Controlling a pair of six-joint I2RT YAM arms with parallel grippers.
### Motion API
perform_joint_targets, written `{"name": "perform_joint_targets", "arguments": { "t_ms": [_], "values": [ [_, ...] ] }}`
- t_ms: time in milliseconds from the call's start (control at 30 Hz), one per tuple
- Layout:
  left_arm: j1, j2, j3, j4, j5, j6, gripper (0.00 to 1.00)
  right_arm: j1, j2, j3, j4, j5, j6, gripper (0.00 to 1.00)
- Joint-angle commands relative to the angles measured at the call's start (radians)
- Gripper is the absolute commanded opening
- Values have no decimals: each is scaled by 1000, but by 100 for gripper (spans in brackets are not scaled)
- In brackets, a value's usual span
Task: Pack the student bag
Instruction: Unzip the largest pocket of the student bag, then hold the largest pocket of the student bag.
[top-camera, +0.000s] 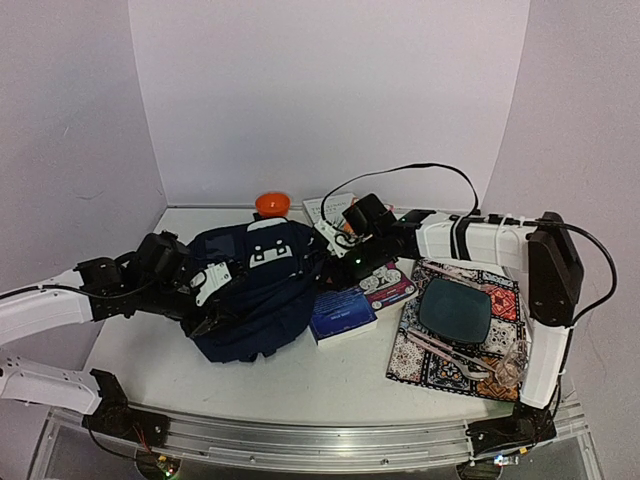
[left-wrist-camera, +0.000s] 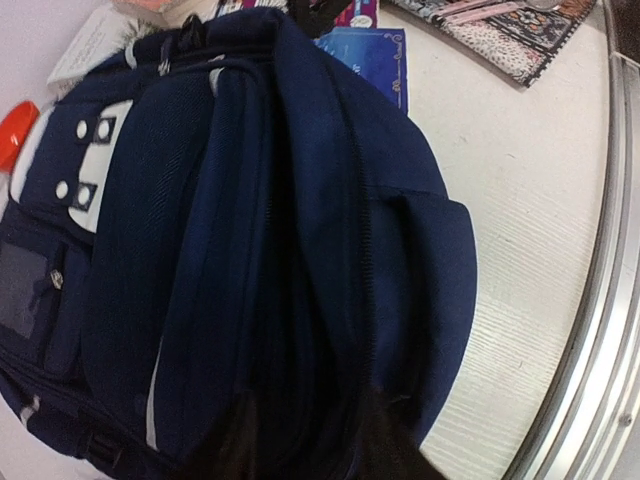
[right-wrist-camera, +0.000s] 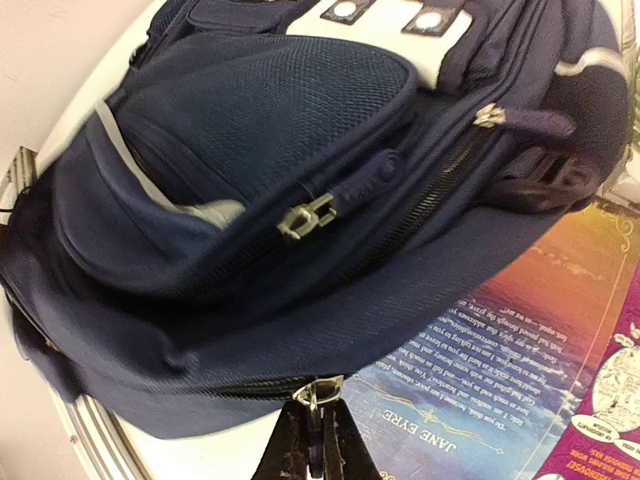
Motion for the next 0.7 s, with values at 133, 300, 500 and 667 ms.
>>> {"name": "perform_joint_targets", "arguments": {
  "t_ms": [133,300,500,667],
  "values": [
    [3,99,64,96,101,-45,55,99,31,107,18,-27,50,0],
    [-2,148,70,224,125,-108,63,136,53,143,25,-33,78,0],
    [-16,244,91,271,92,-108,66,158,67,170,36,-44,90,0],
    [-30,315,112,284,109,-93,63,164,73,187,36,-47,92,0]
  ]
}}
